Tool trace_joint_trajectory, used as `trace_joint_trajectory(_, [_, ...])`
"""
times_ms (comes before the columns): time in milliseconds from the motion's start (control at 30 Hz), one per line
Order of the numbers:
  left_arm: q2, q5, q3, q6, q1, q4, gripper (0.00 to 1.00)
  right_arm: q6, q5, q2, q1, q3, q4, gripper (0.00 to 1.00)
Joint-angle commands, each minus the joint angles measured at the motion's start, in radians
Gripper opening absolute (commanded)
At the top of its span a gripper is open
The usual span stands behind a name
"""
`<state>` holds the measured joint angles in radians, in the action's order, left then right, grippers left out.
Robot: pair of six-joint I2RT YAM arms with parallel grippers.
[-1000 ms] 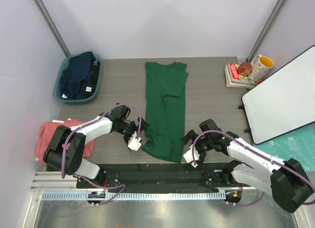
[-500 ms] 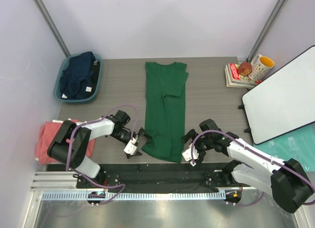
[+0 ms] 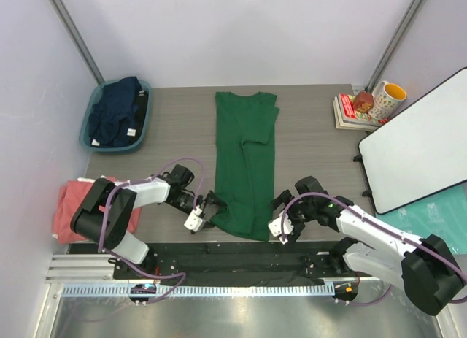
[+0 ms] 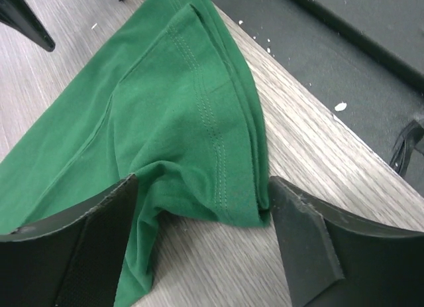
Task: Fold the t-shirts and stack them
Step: Grab the bottom of the folded rectangular tshirt with both arms
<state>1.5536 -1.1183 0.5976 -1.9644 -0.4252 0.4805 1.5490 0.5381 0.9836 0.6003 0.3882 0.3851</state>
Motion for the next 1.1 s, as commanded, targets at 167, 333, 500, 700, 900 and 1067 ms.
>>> trace_joint_trajectory(167, [-0.055, 0.316, -0.059, -0.499, 0.081, 0.072, 0.76, -0.038, -0.015, 0.049, 0.006, 0.058, -0.040, 0.92])
trace_joint_trajectory(333, [-0.021, 0.292, -0.068, -0.648, 0.131, 0.116, 0.75, -0.035, -0.015, 0.076, 0.007, 0.067, -0.055, 0.92])
trace_joint_trajectory(500, [0.029, 0.209, -0.042, -0.654, 0.115, 0.087, 0.73, -0.043, -0.017, 0.105, 0.006, 0.084, -0.072, 0.92])
trace_joint_trajectory(700, [0.059, 0.138, -0.053, -0.654, 0.080, -0.005, 0.71, -0.055, -0.024, 0.115, 0.006, 0.094, -0.078, 0.91])
trace_joint_trajectory(900, [0.034, 0.115, -0.068, -0.654, 0.066, -0.046, 0.70, -0.067, -0.040, 0.112, 0.007, 0.094, -0.081, 0.91])
trace_joint_trajectory(1067, [-0.038, 0.072, -0.113, -0.654, 0.062, -0.036, 0.50, -0.082, -0.053, 0.122, 0.007, 0.103, -0.092, 0.90])
